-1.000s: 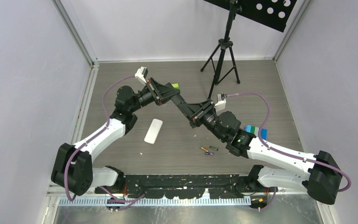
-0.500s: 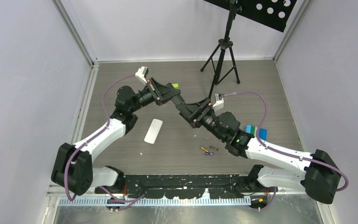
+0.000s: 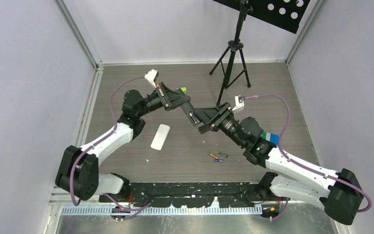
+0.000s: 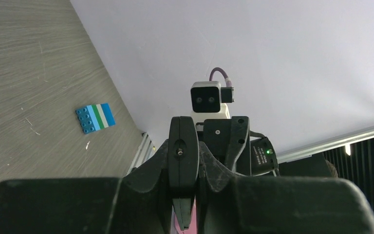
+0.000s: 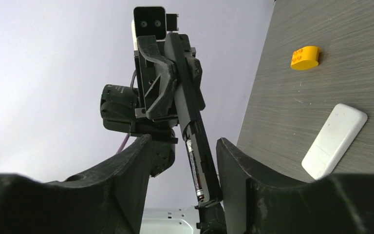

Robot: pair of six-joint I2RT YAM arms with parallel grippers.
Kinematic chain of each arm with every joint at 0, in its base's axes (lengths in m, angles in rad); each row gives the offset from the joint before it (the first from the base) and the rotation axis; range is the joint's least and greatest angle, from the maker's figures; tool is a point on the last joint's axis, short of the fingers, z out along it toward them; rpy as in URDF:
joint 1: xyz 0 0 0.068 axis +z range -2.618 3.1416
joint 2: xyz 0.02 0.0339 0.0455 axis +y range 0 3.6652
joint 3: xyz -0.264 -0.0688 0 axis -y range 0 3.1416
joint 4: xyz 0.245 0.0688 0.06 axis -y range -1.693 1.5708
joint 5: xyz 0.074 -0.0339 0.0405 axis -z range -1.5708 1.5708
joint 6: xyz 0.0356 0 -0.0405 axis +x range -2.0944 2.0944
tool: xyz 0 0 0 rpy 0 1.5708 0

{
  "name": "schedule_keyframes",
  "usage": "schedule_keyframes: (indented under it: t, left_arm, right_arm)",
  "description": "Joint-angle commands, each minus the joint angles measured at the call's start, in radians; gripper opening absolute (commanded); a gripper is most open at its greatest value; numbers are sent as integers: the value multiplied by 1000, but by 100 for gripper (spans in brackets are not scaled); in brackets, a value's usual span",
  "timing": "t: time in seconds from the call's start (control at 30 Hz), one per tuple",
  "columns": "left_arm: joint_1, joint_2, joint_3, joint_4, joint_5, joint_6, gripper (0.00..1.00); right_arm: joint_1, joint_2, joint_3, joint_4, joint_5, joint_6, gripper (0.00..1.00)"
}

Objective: Load the batteries into the remote control
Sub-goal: Load the battery into the remote control.

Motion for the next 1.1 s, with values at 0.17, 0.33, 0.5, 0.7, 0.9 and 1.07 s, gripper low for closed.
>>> schedule_keyframes:
  t: [0.17, 0.33, 0.5, 0.7, 0.9, 1.07]
  left_arm:
    - [0, 6, 23, 59, 22, 15, 0]
    - [0, 25, 45, 48, 33, -3, 0]
    - [0, 41, 58, 59, 28, -25, 0]
    - [0, 52, 63, 96, 15, -65, 0]
    - [0, 48, 65, 80, 8, -46, 0]
    - [3, 23, 45, -69, -4, 110, 0]
  right_arm:
    - [-6, -26, -49, 52, -10, -203, 42]
    - [-15, -48, -59, 39, -26, -276, 38]
    - [-15, -31, -61, 16, -22, -320, 35]
    - [-15, 32, -47, 9, -83, -387, 31]
    - [-14, 100, -18, -1, -203, -451, 26]
    - [-26, 74, 62, -185, -178, -502, 41]
